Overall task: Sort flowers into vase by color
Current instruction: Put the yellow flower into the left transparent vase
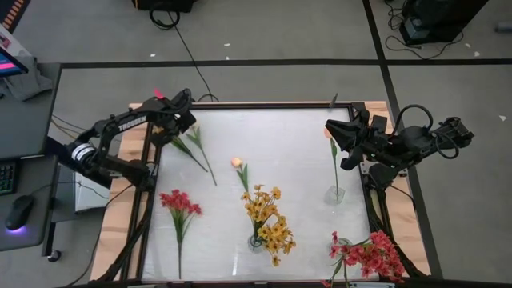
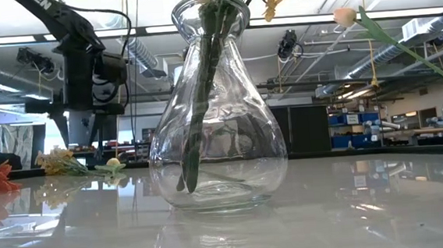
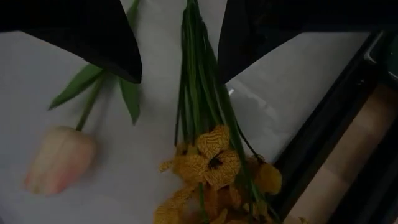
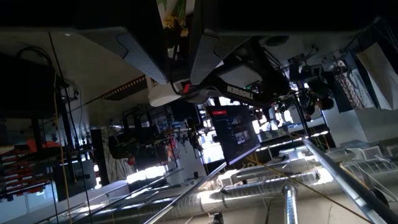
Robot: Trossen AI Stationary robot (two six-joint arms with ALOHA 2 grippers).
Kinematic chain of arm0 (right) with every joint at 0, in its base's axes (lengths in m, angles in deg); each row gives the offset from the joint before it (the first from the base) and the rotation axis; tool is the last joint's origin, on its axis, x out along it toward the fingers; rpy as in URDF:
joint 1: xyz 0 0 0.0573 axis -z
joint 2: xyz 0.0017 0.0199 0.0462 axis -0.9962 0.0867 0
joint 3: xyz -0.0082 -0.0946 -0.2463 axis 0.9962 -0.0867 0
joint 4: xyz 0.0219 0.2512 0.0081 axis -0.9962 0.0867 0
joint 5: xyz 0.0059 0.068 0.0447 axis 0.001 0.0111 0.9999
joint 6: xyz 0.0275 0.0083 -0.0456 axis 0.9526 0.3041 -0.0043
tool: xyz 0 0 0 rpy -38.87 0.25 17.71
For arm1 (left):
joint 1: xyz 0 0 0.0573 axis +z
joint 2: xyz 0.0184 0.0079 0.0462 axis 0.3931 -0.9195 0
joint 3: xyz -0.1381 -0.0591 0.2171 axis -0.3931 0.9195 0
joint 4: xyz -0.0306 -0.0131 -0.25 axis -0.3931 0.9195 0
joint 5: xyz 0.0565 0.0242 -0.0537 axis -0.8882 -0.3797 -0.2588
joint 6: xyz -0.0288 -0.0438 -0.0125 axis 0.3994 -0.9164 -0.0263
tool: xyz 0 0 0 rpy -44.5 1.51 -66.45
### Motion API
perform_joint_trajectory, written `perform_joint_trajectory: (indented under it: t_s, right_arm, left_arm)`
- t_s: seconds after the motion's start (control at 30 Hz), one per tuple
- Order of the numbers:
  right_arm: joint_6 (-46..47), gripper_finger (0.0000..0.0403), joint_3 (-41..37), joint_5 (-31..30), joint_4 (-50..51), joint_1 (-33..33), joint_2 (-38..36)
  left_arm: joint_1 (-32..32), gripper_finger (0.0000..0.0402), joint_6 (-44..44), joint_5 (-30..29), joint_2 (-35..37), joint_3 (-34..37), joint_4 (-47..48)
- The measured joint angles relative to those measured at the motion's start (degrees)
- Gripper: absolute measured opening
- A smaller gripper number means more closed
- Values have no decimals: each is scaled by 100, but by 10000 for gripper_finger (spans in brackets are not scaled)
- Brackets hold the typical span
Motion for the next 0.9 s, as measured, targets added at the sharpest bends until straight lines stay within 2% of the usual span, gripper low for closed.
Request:
perform_joint_trajectory:
  t_s: [0.53,0.77,0.9]
  right_arm:
    - [0,75,0,-1,0,1,-1]
    - [0,75,0,-1,0,1,-2]
    - [0,75,0,-2,0,0,-1]
  left_arm:
    - [-103,215,-99,151,-598,16,46]
    - [-232,215,-291,284,-607,340,50]
    - [-309,215,-384,282,-607,509,-248]
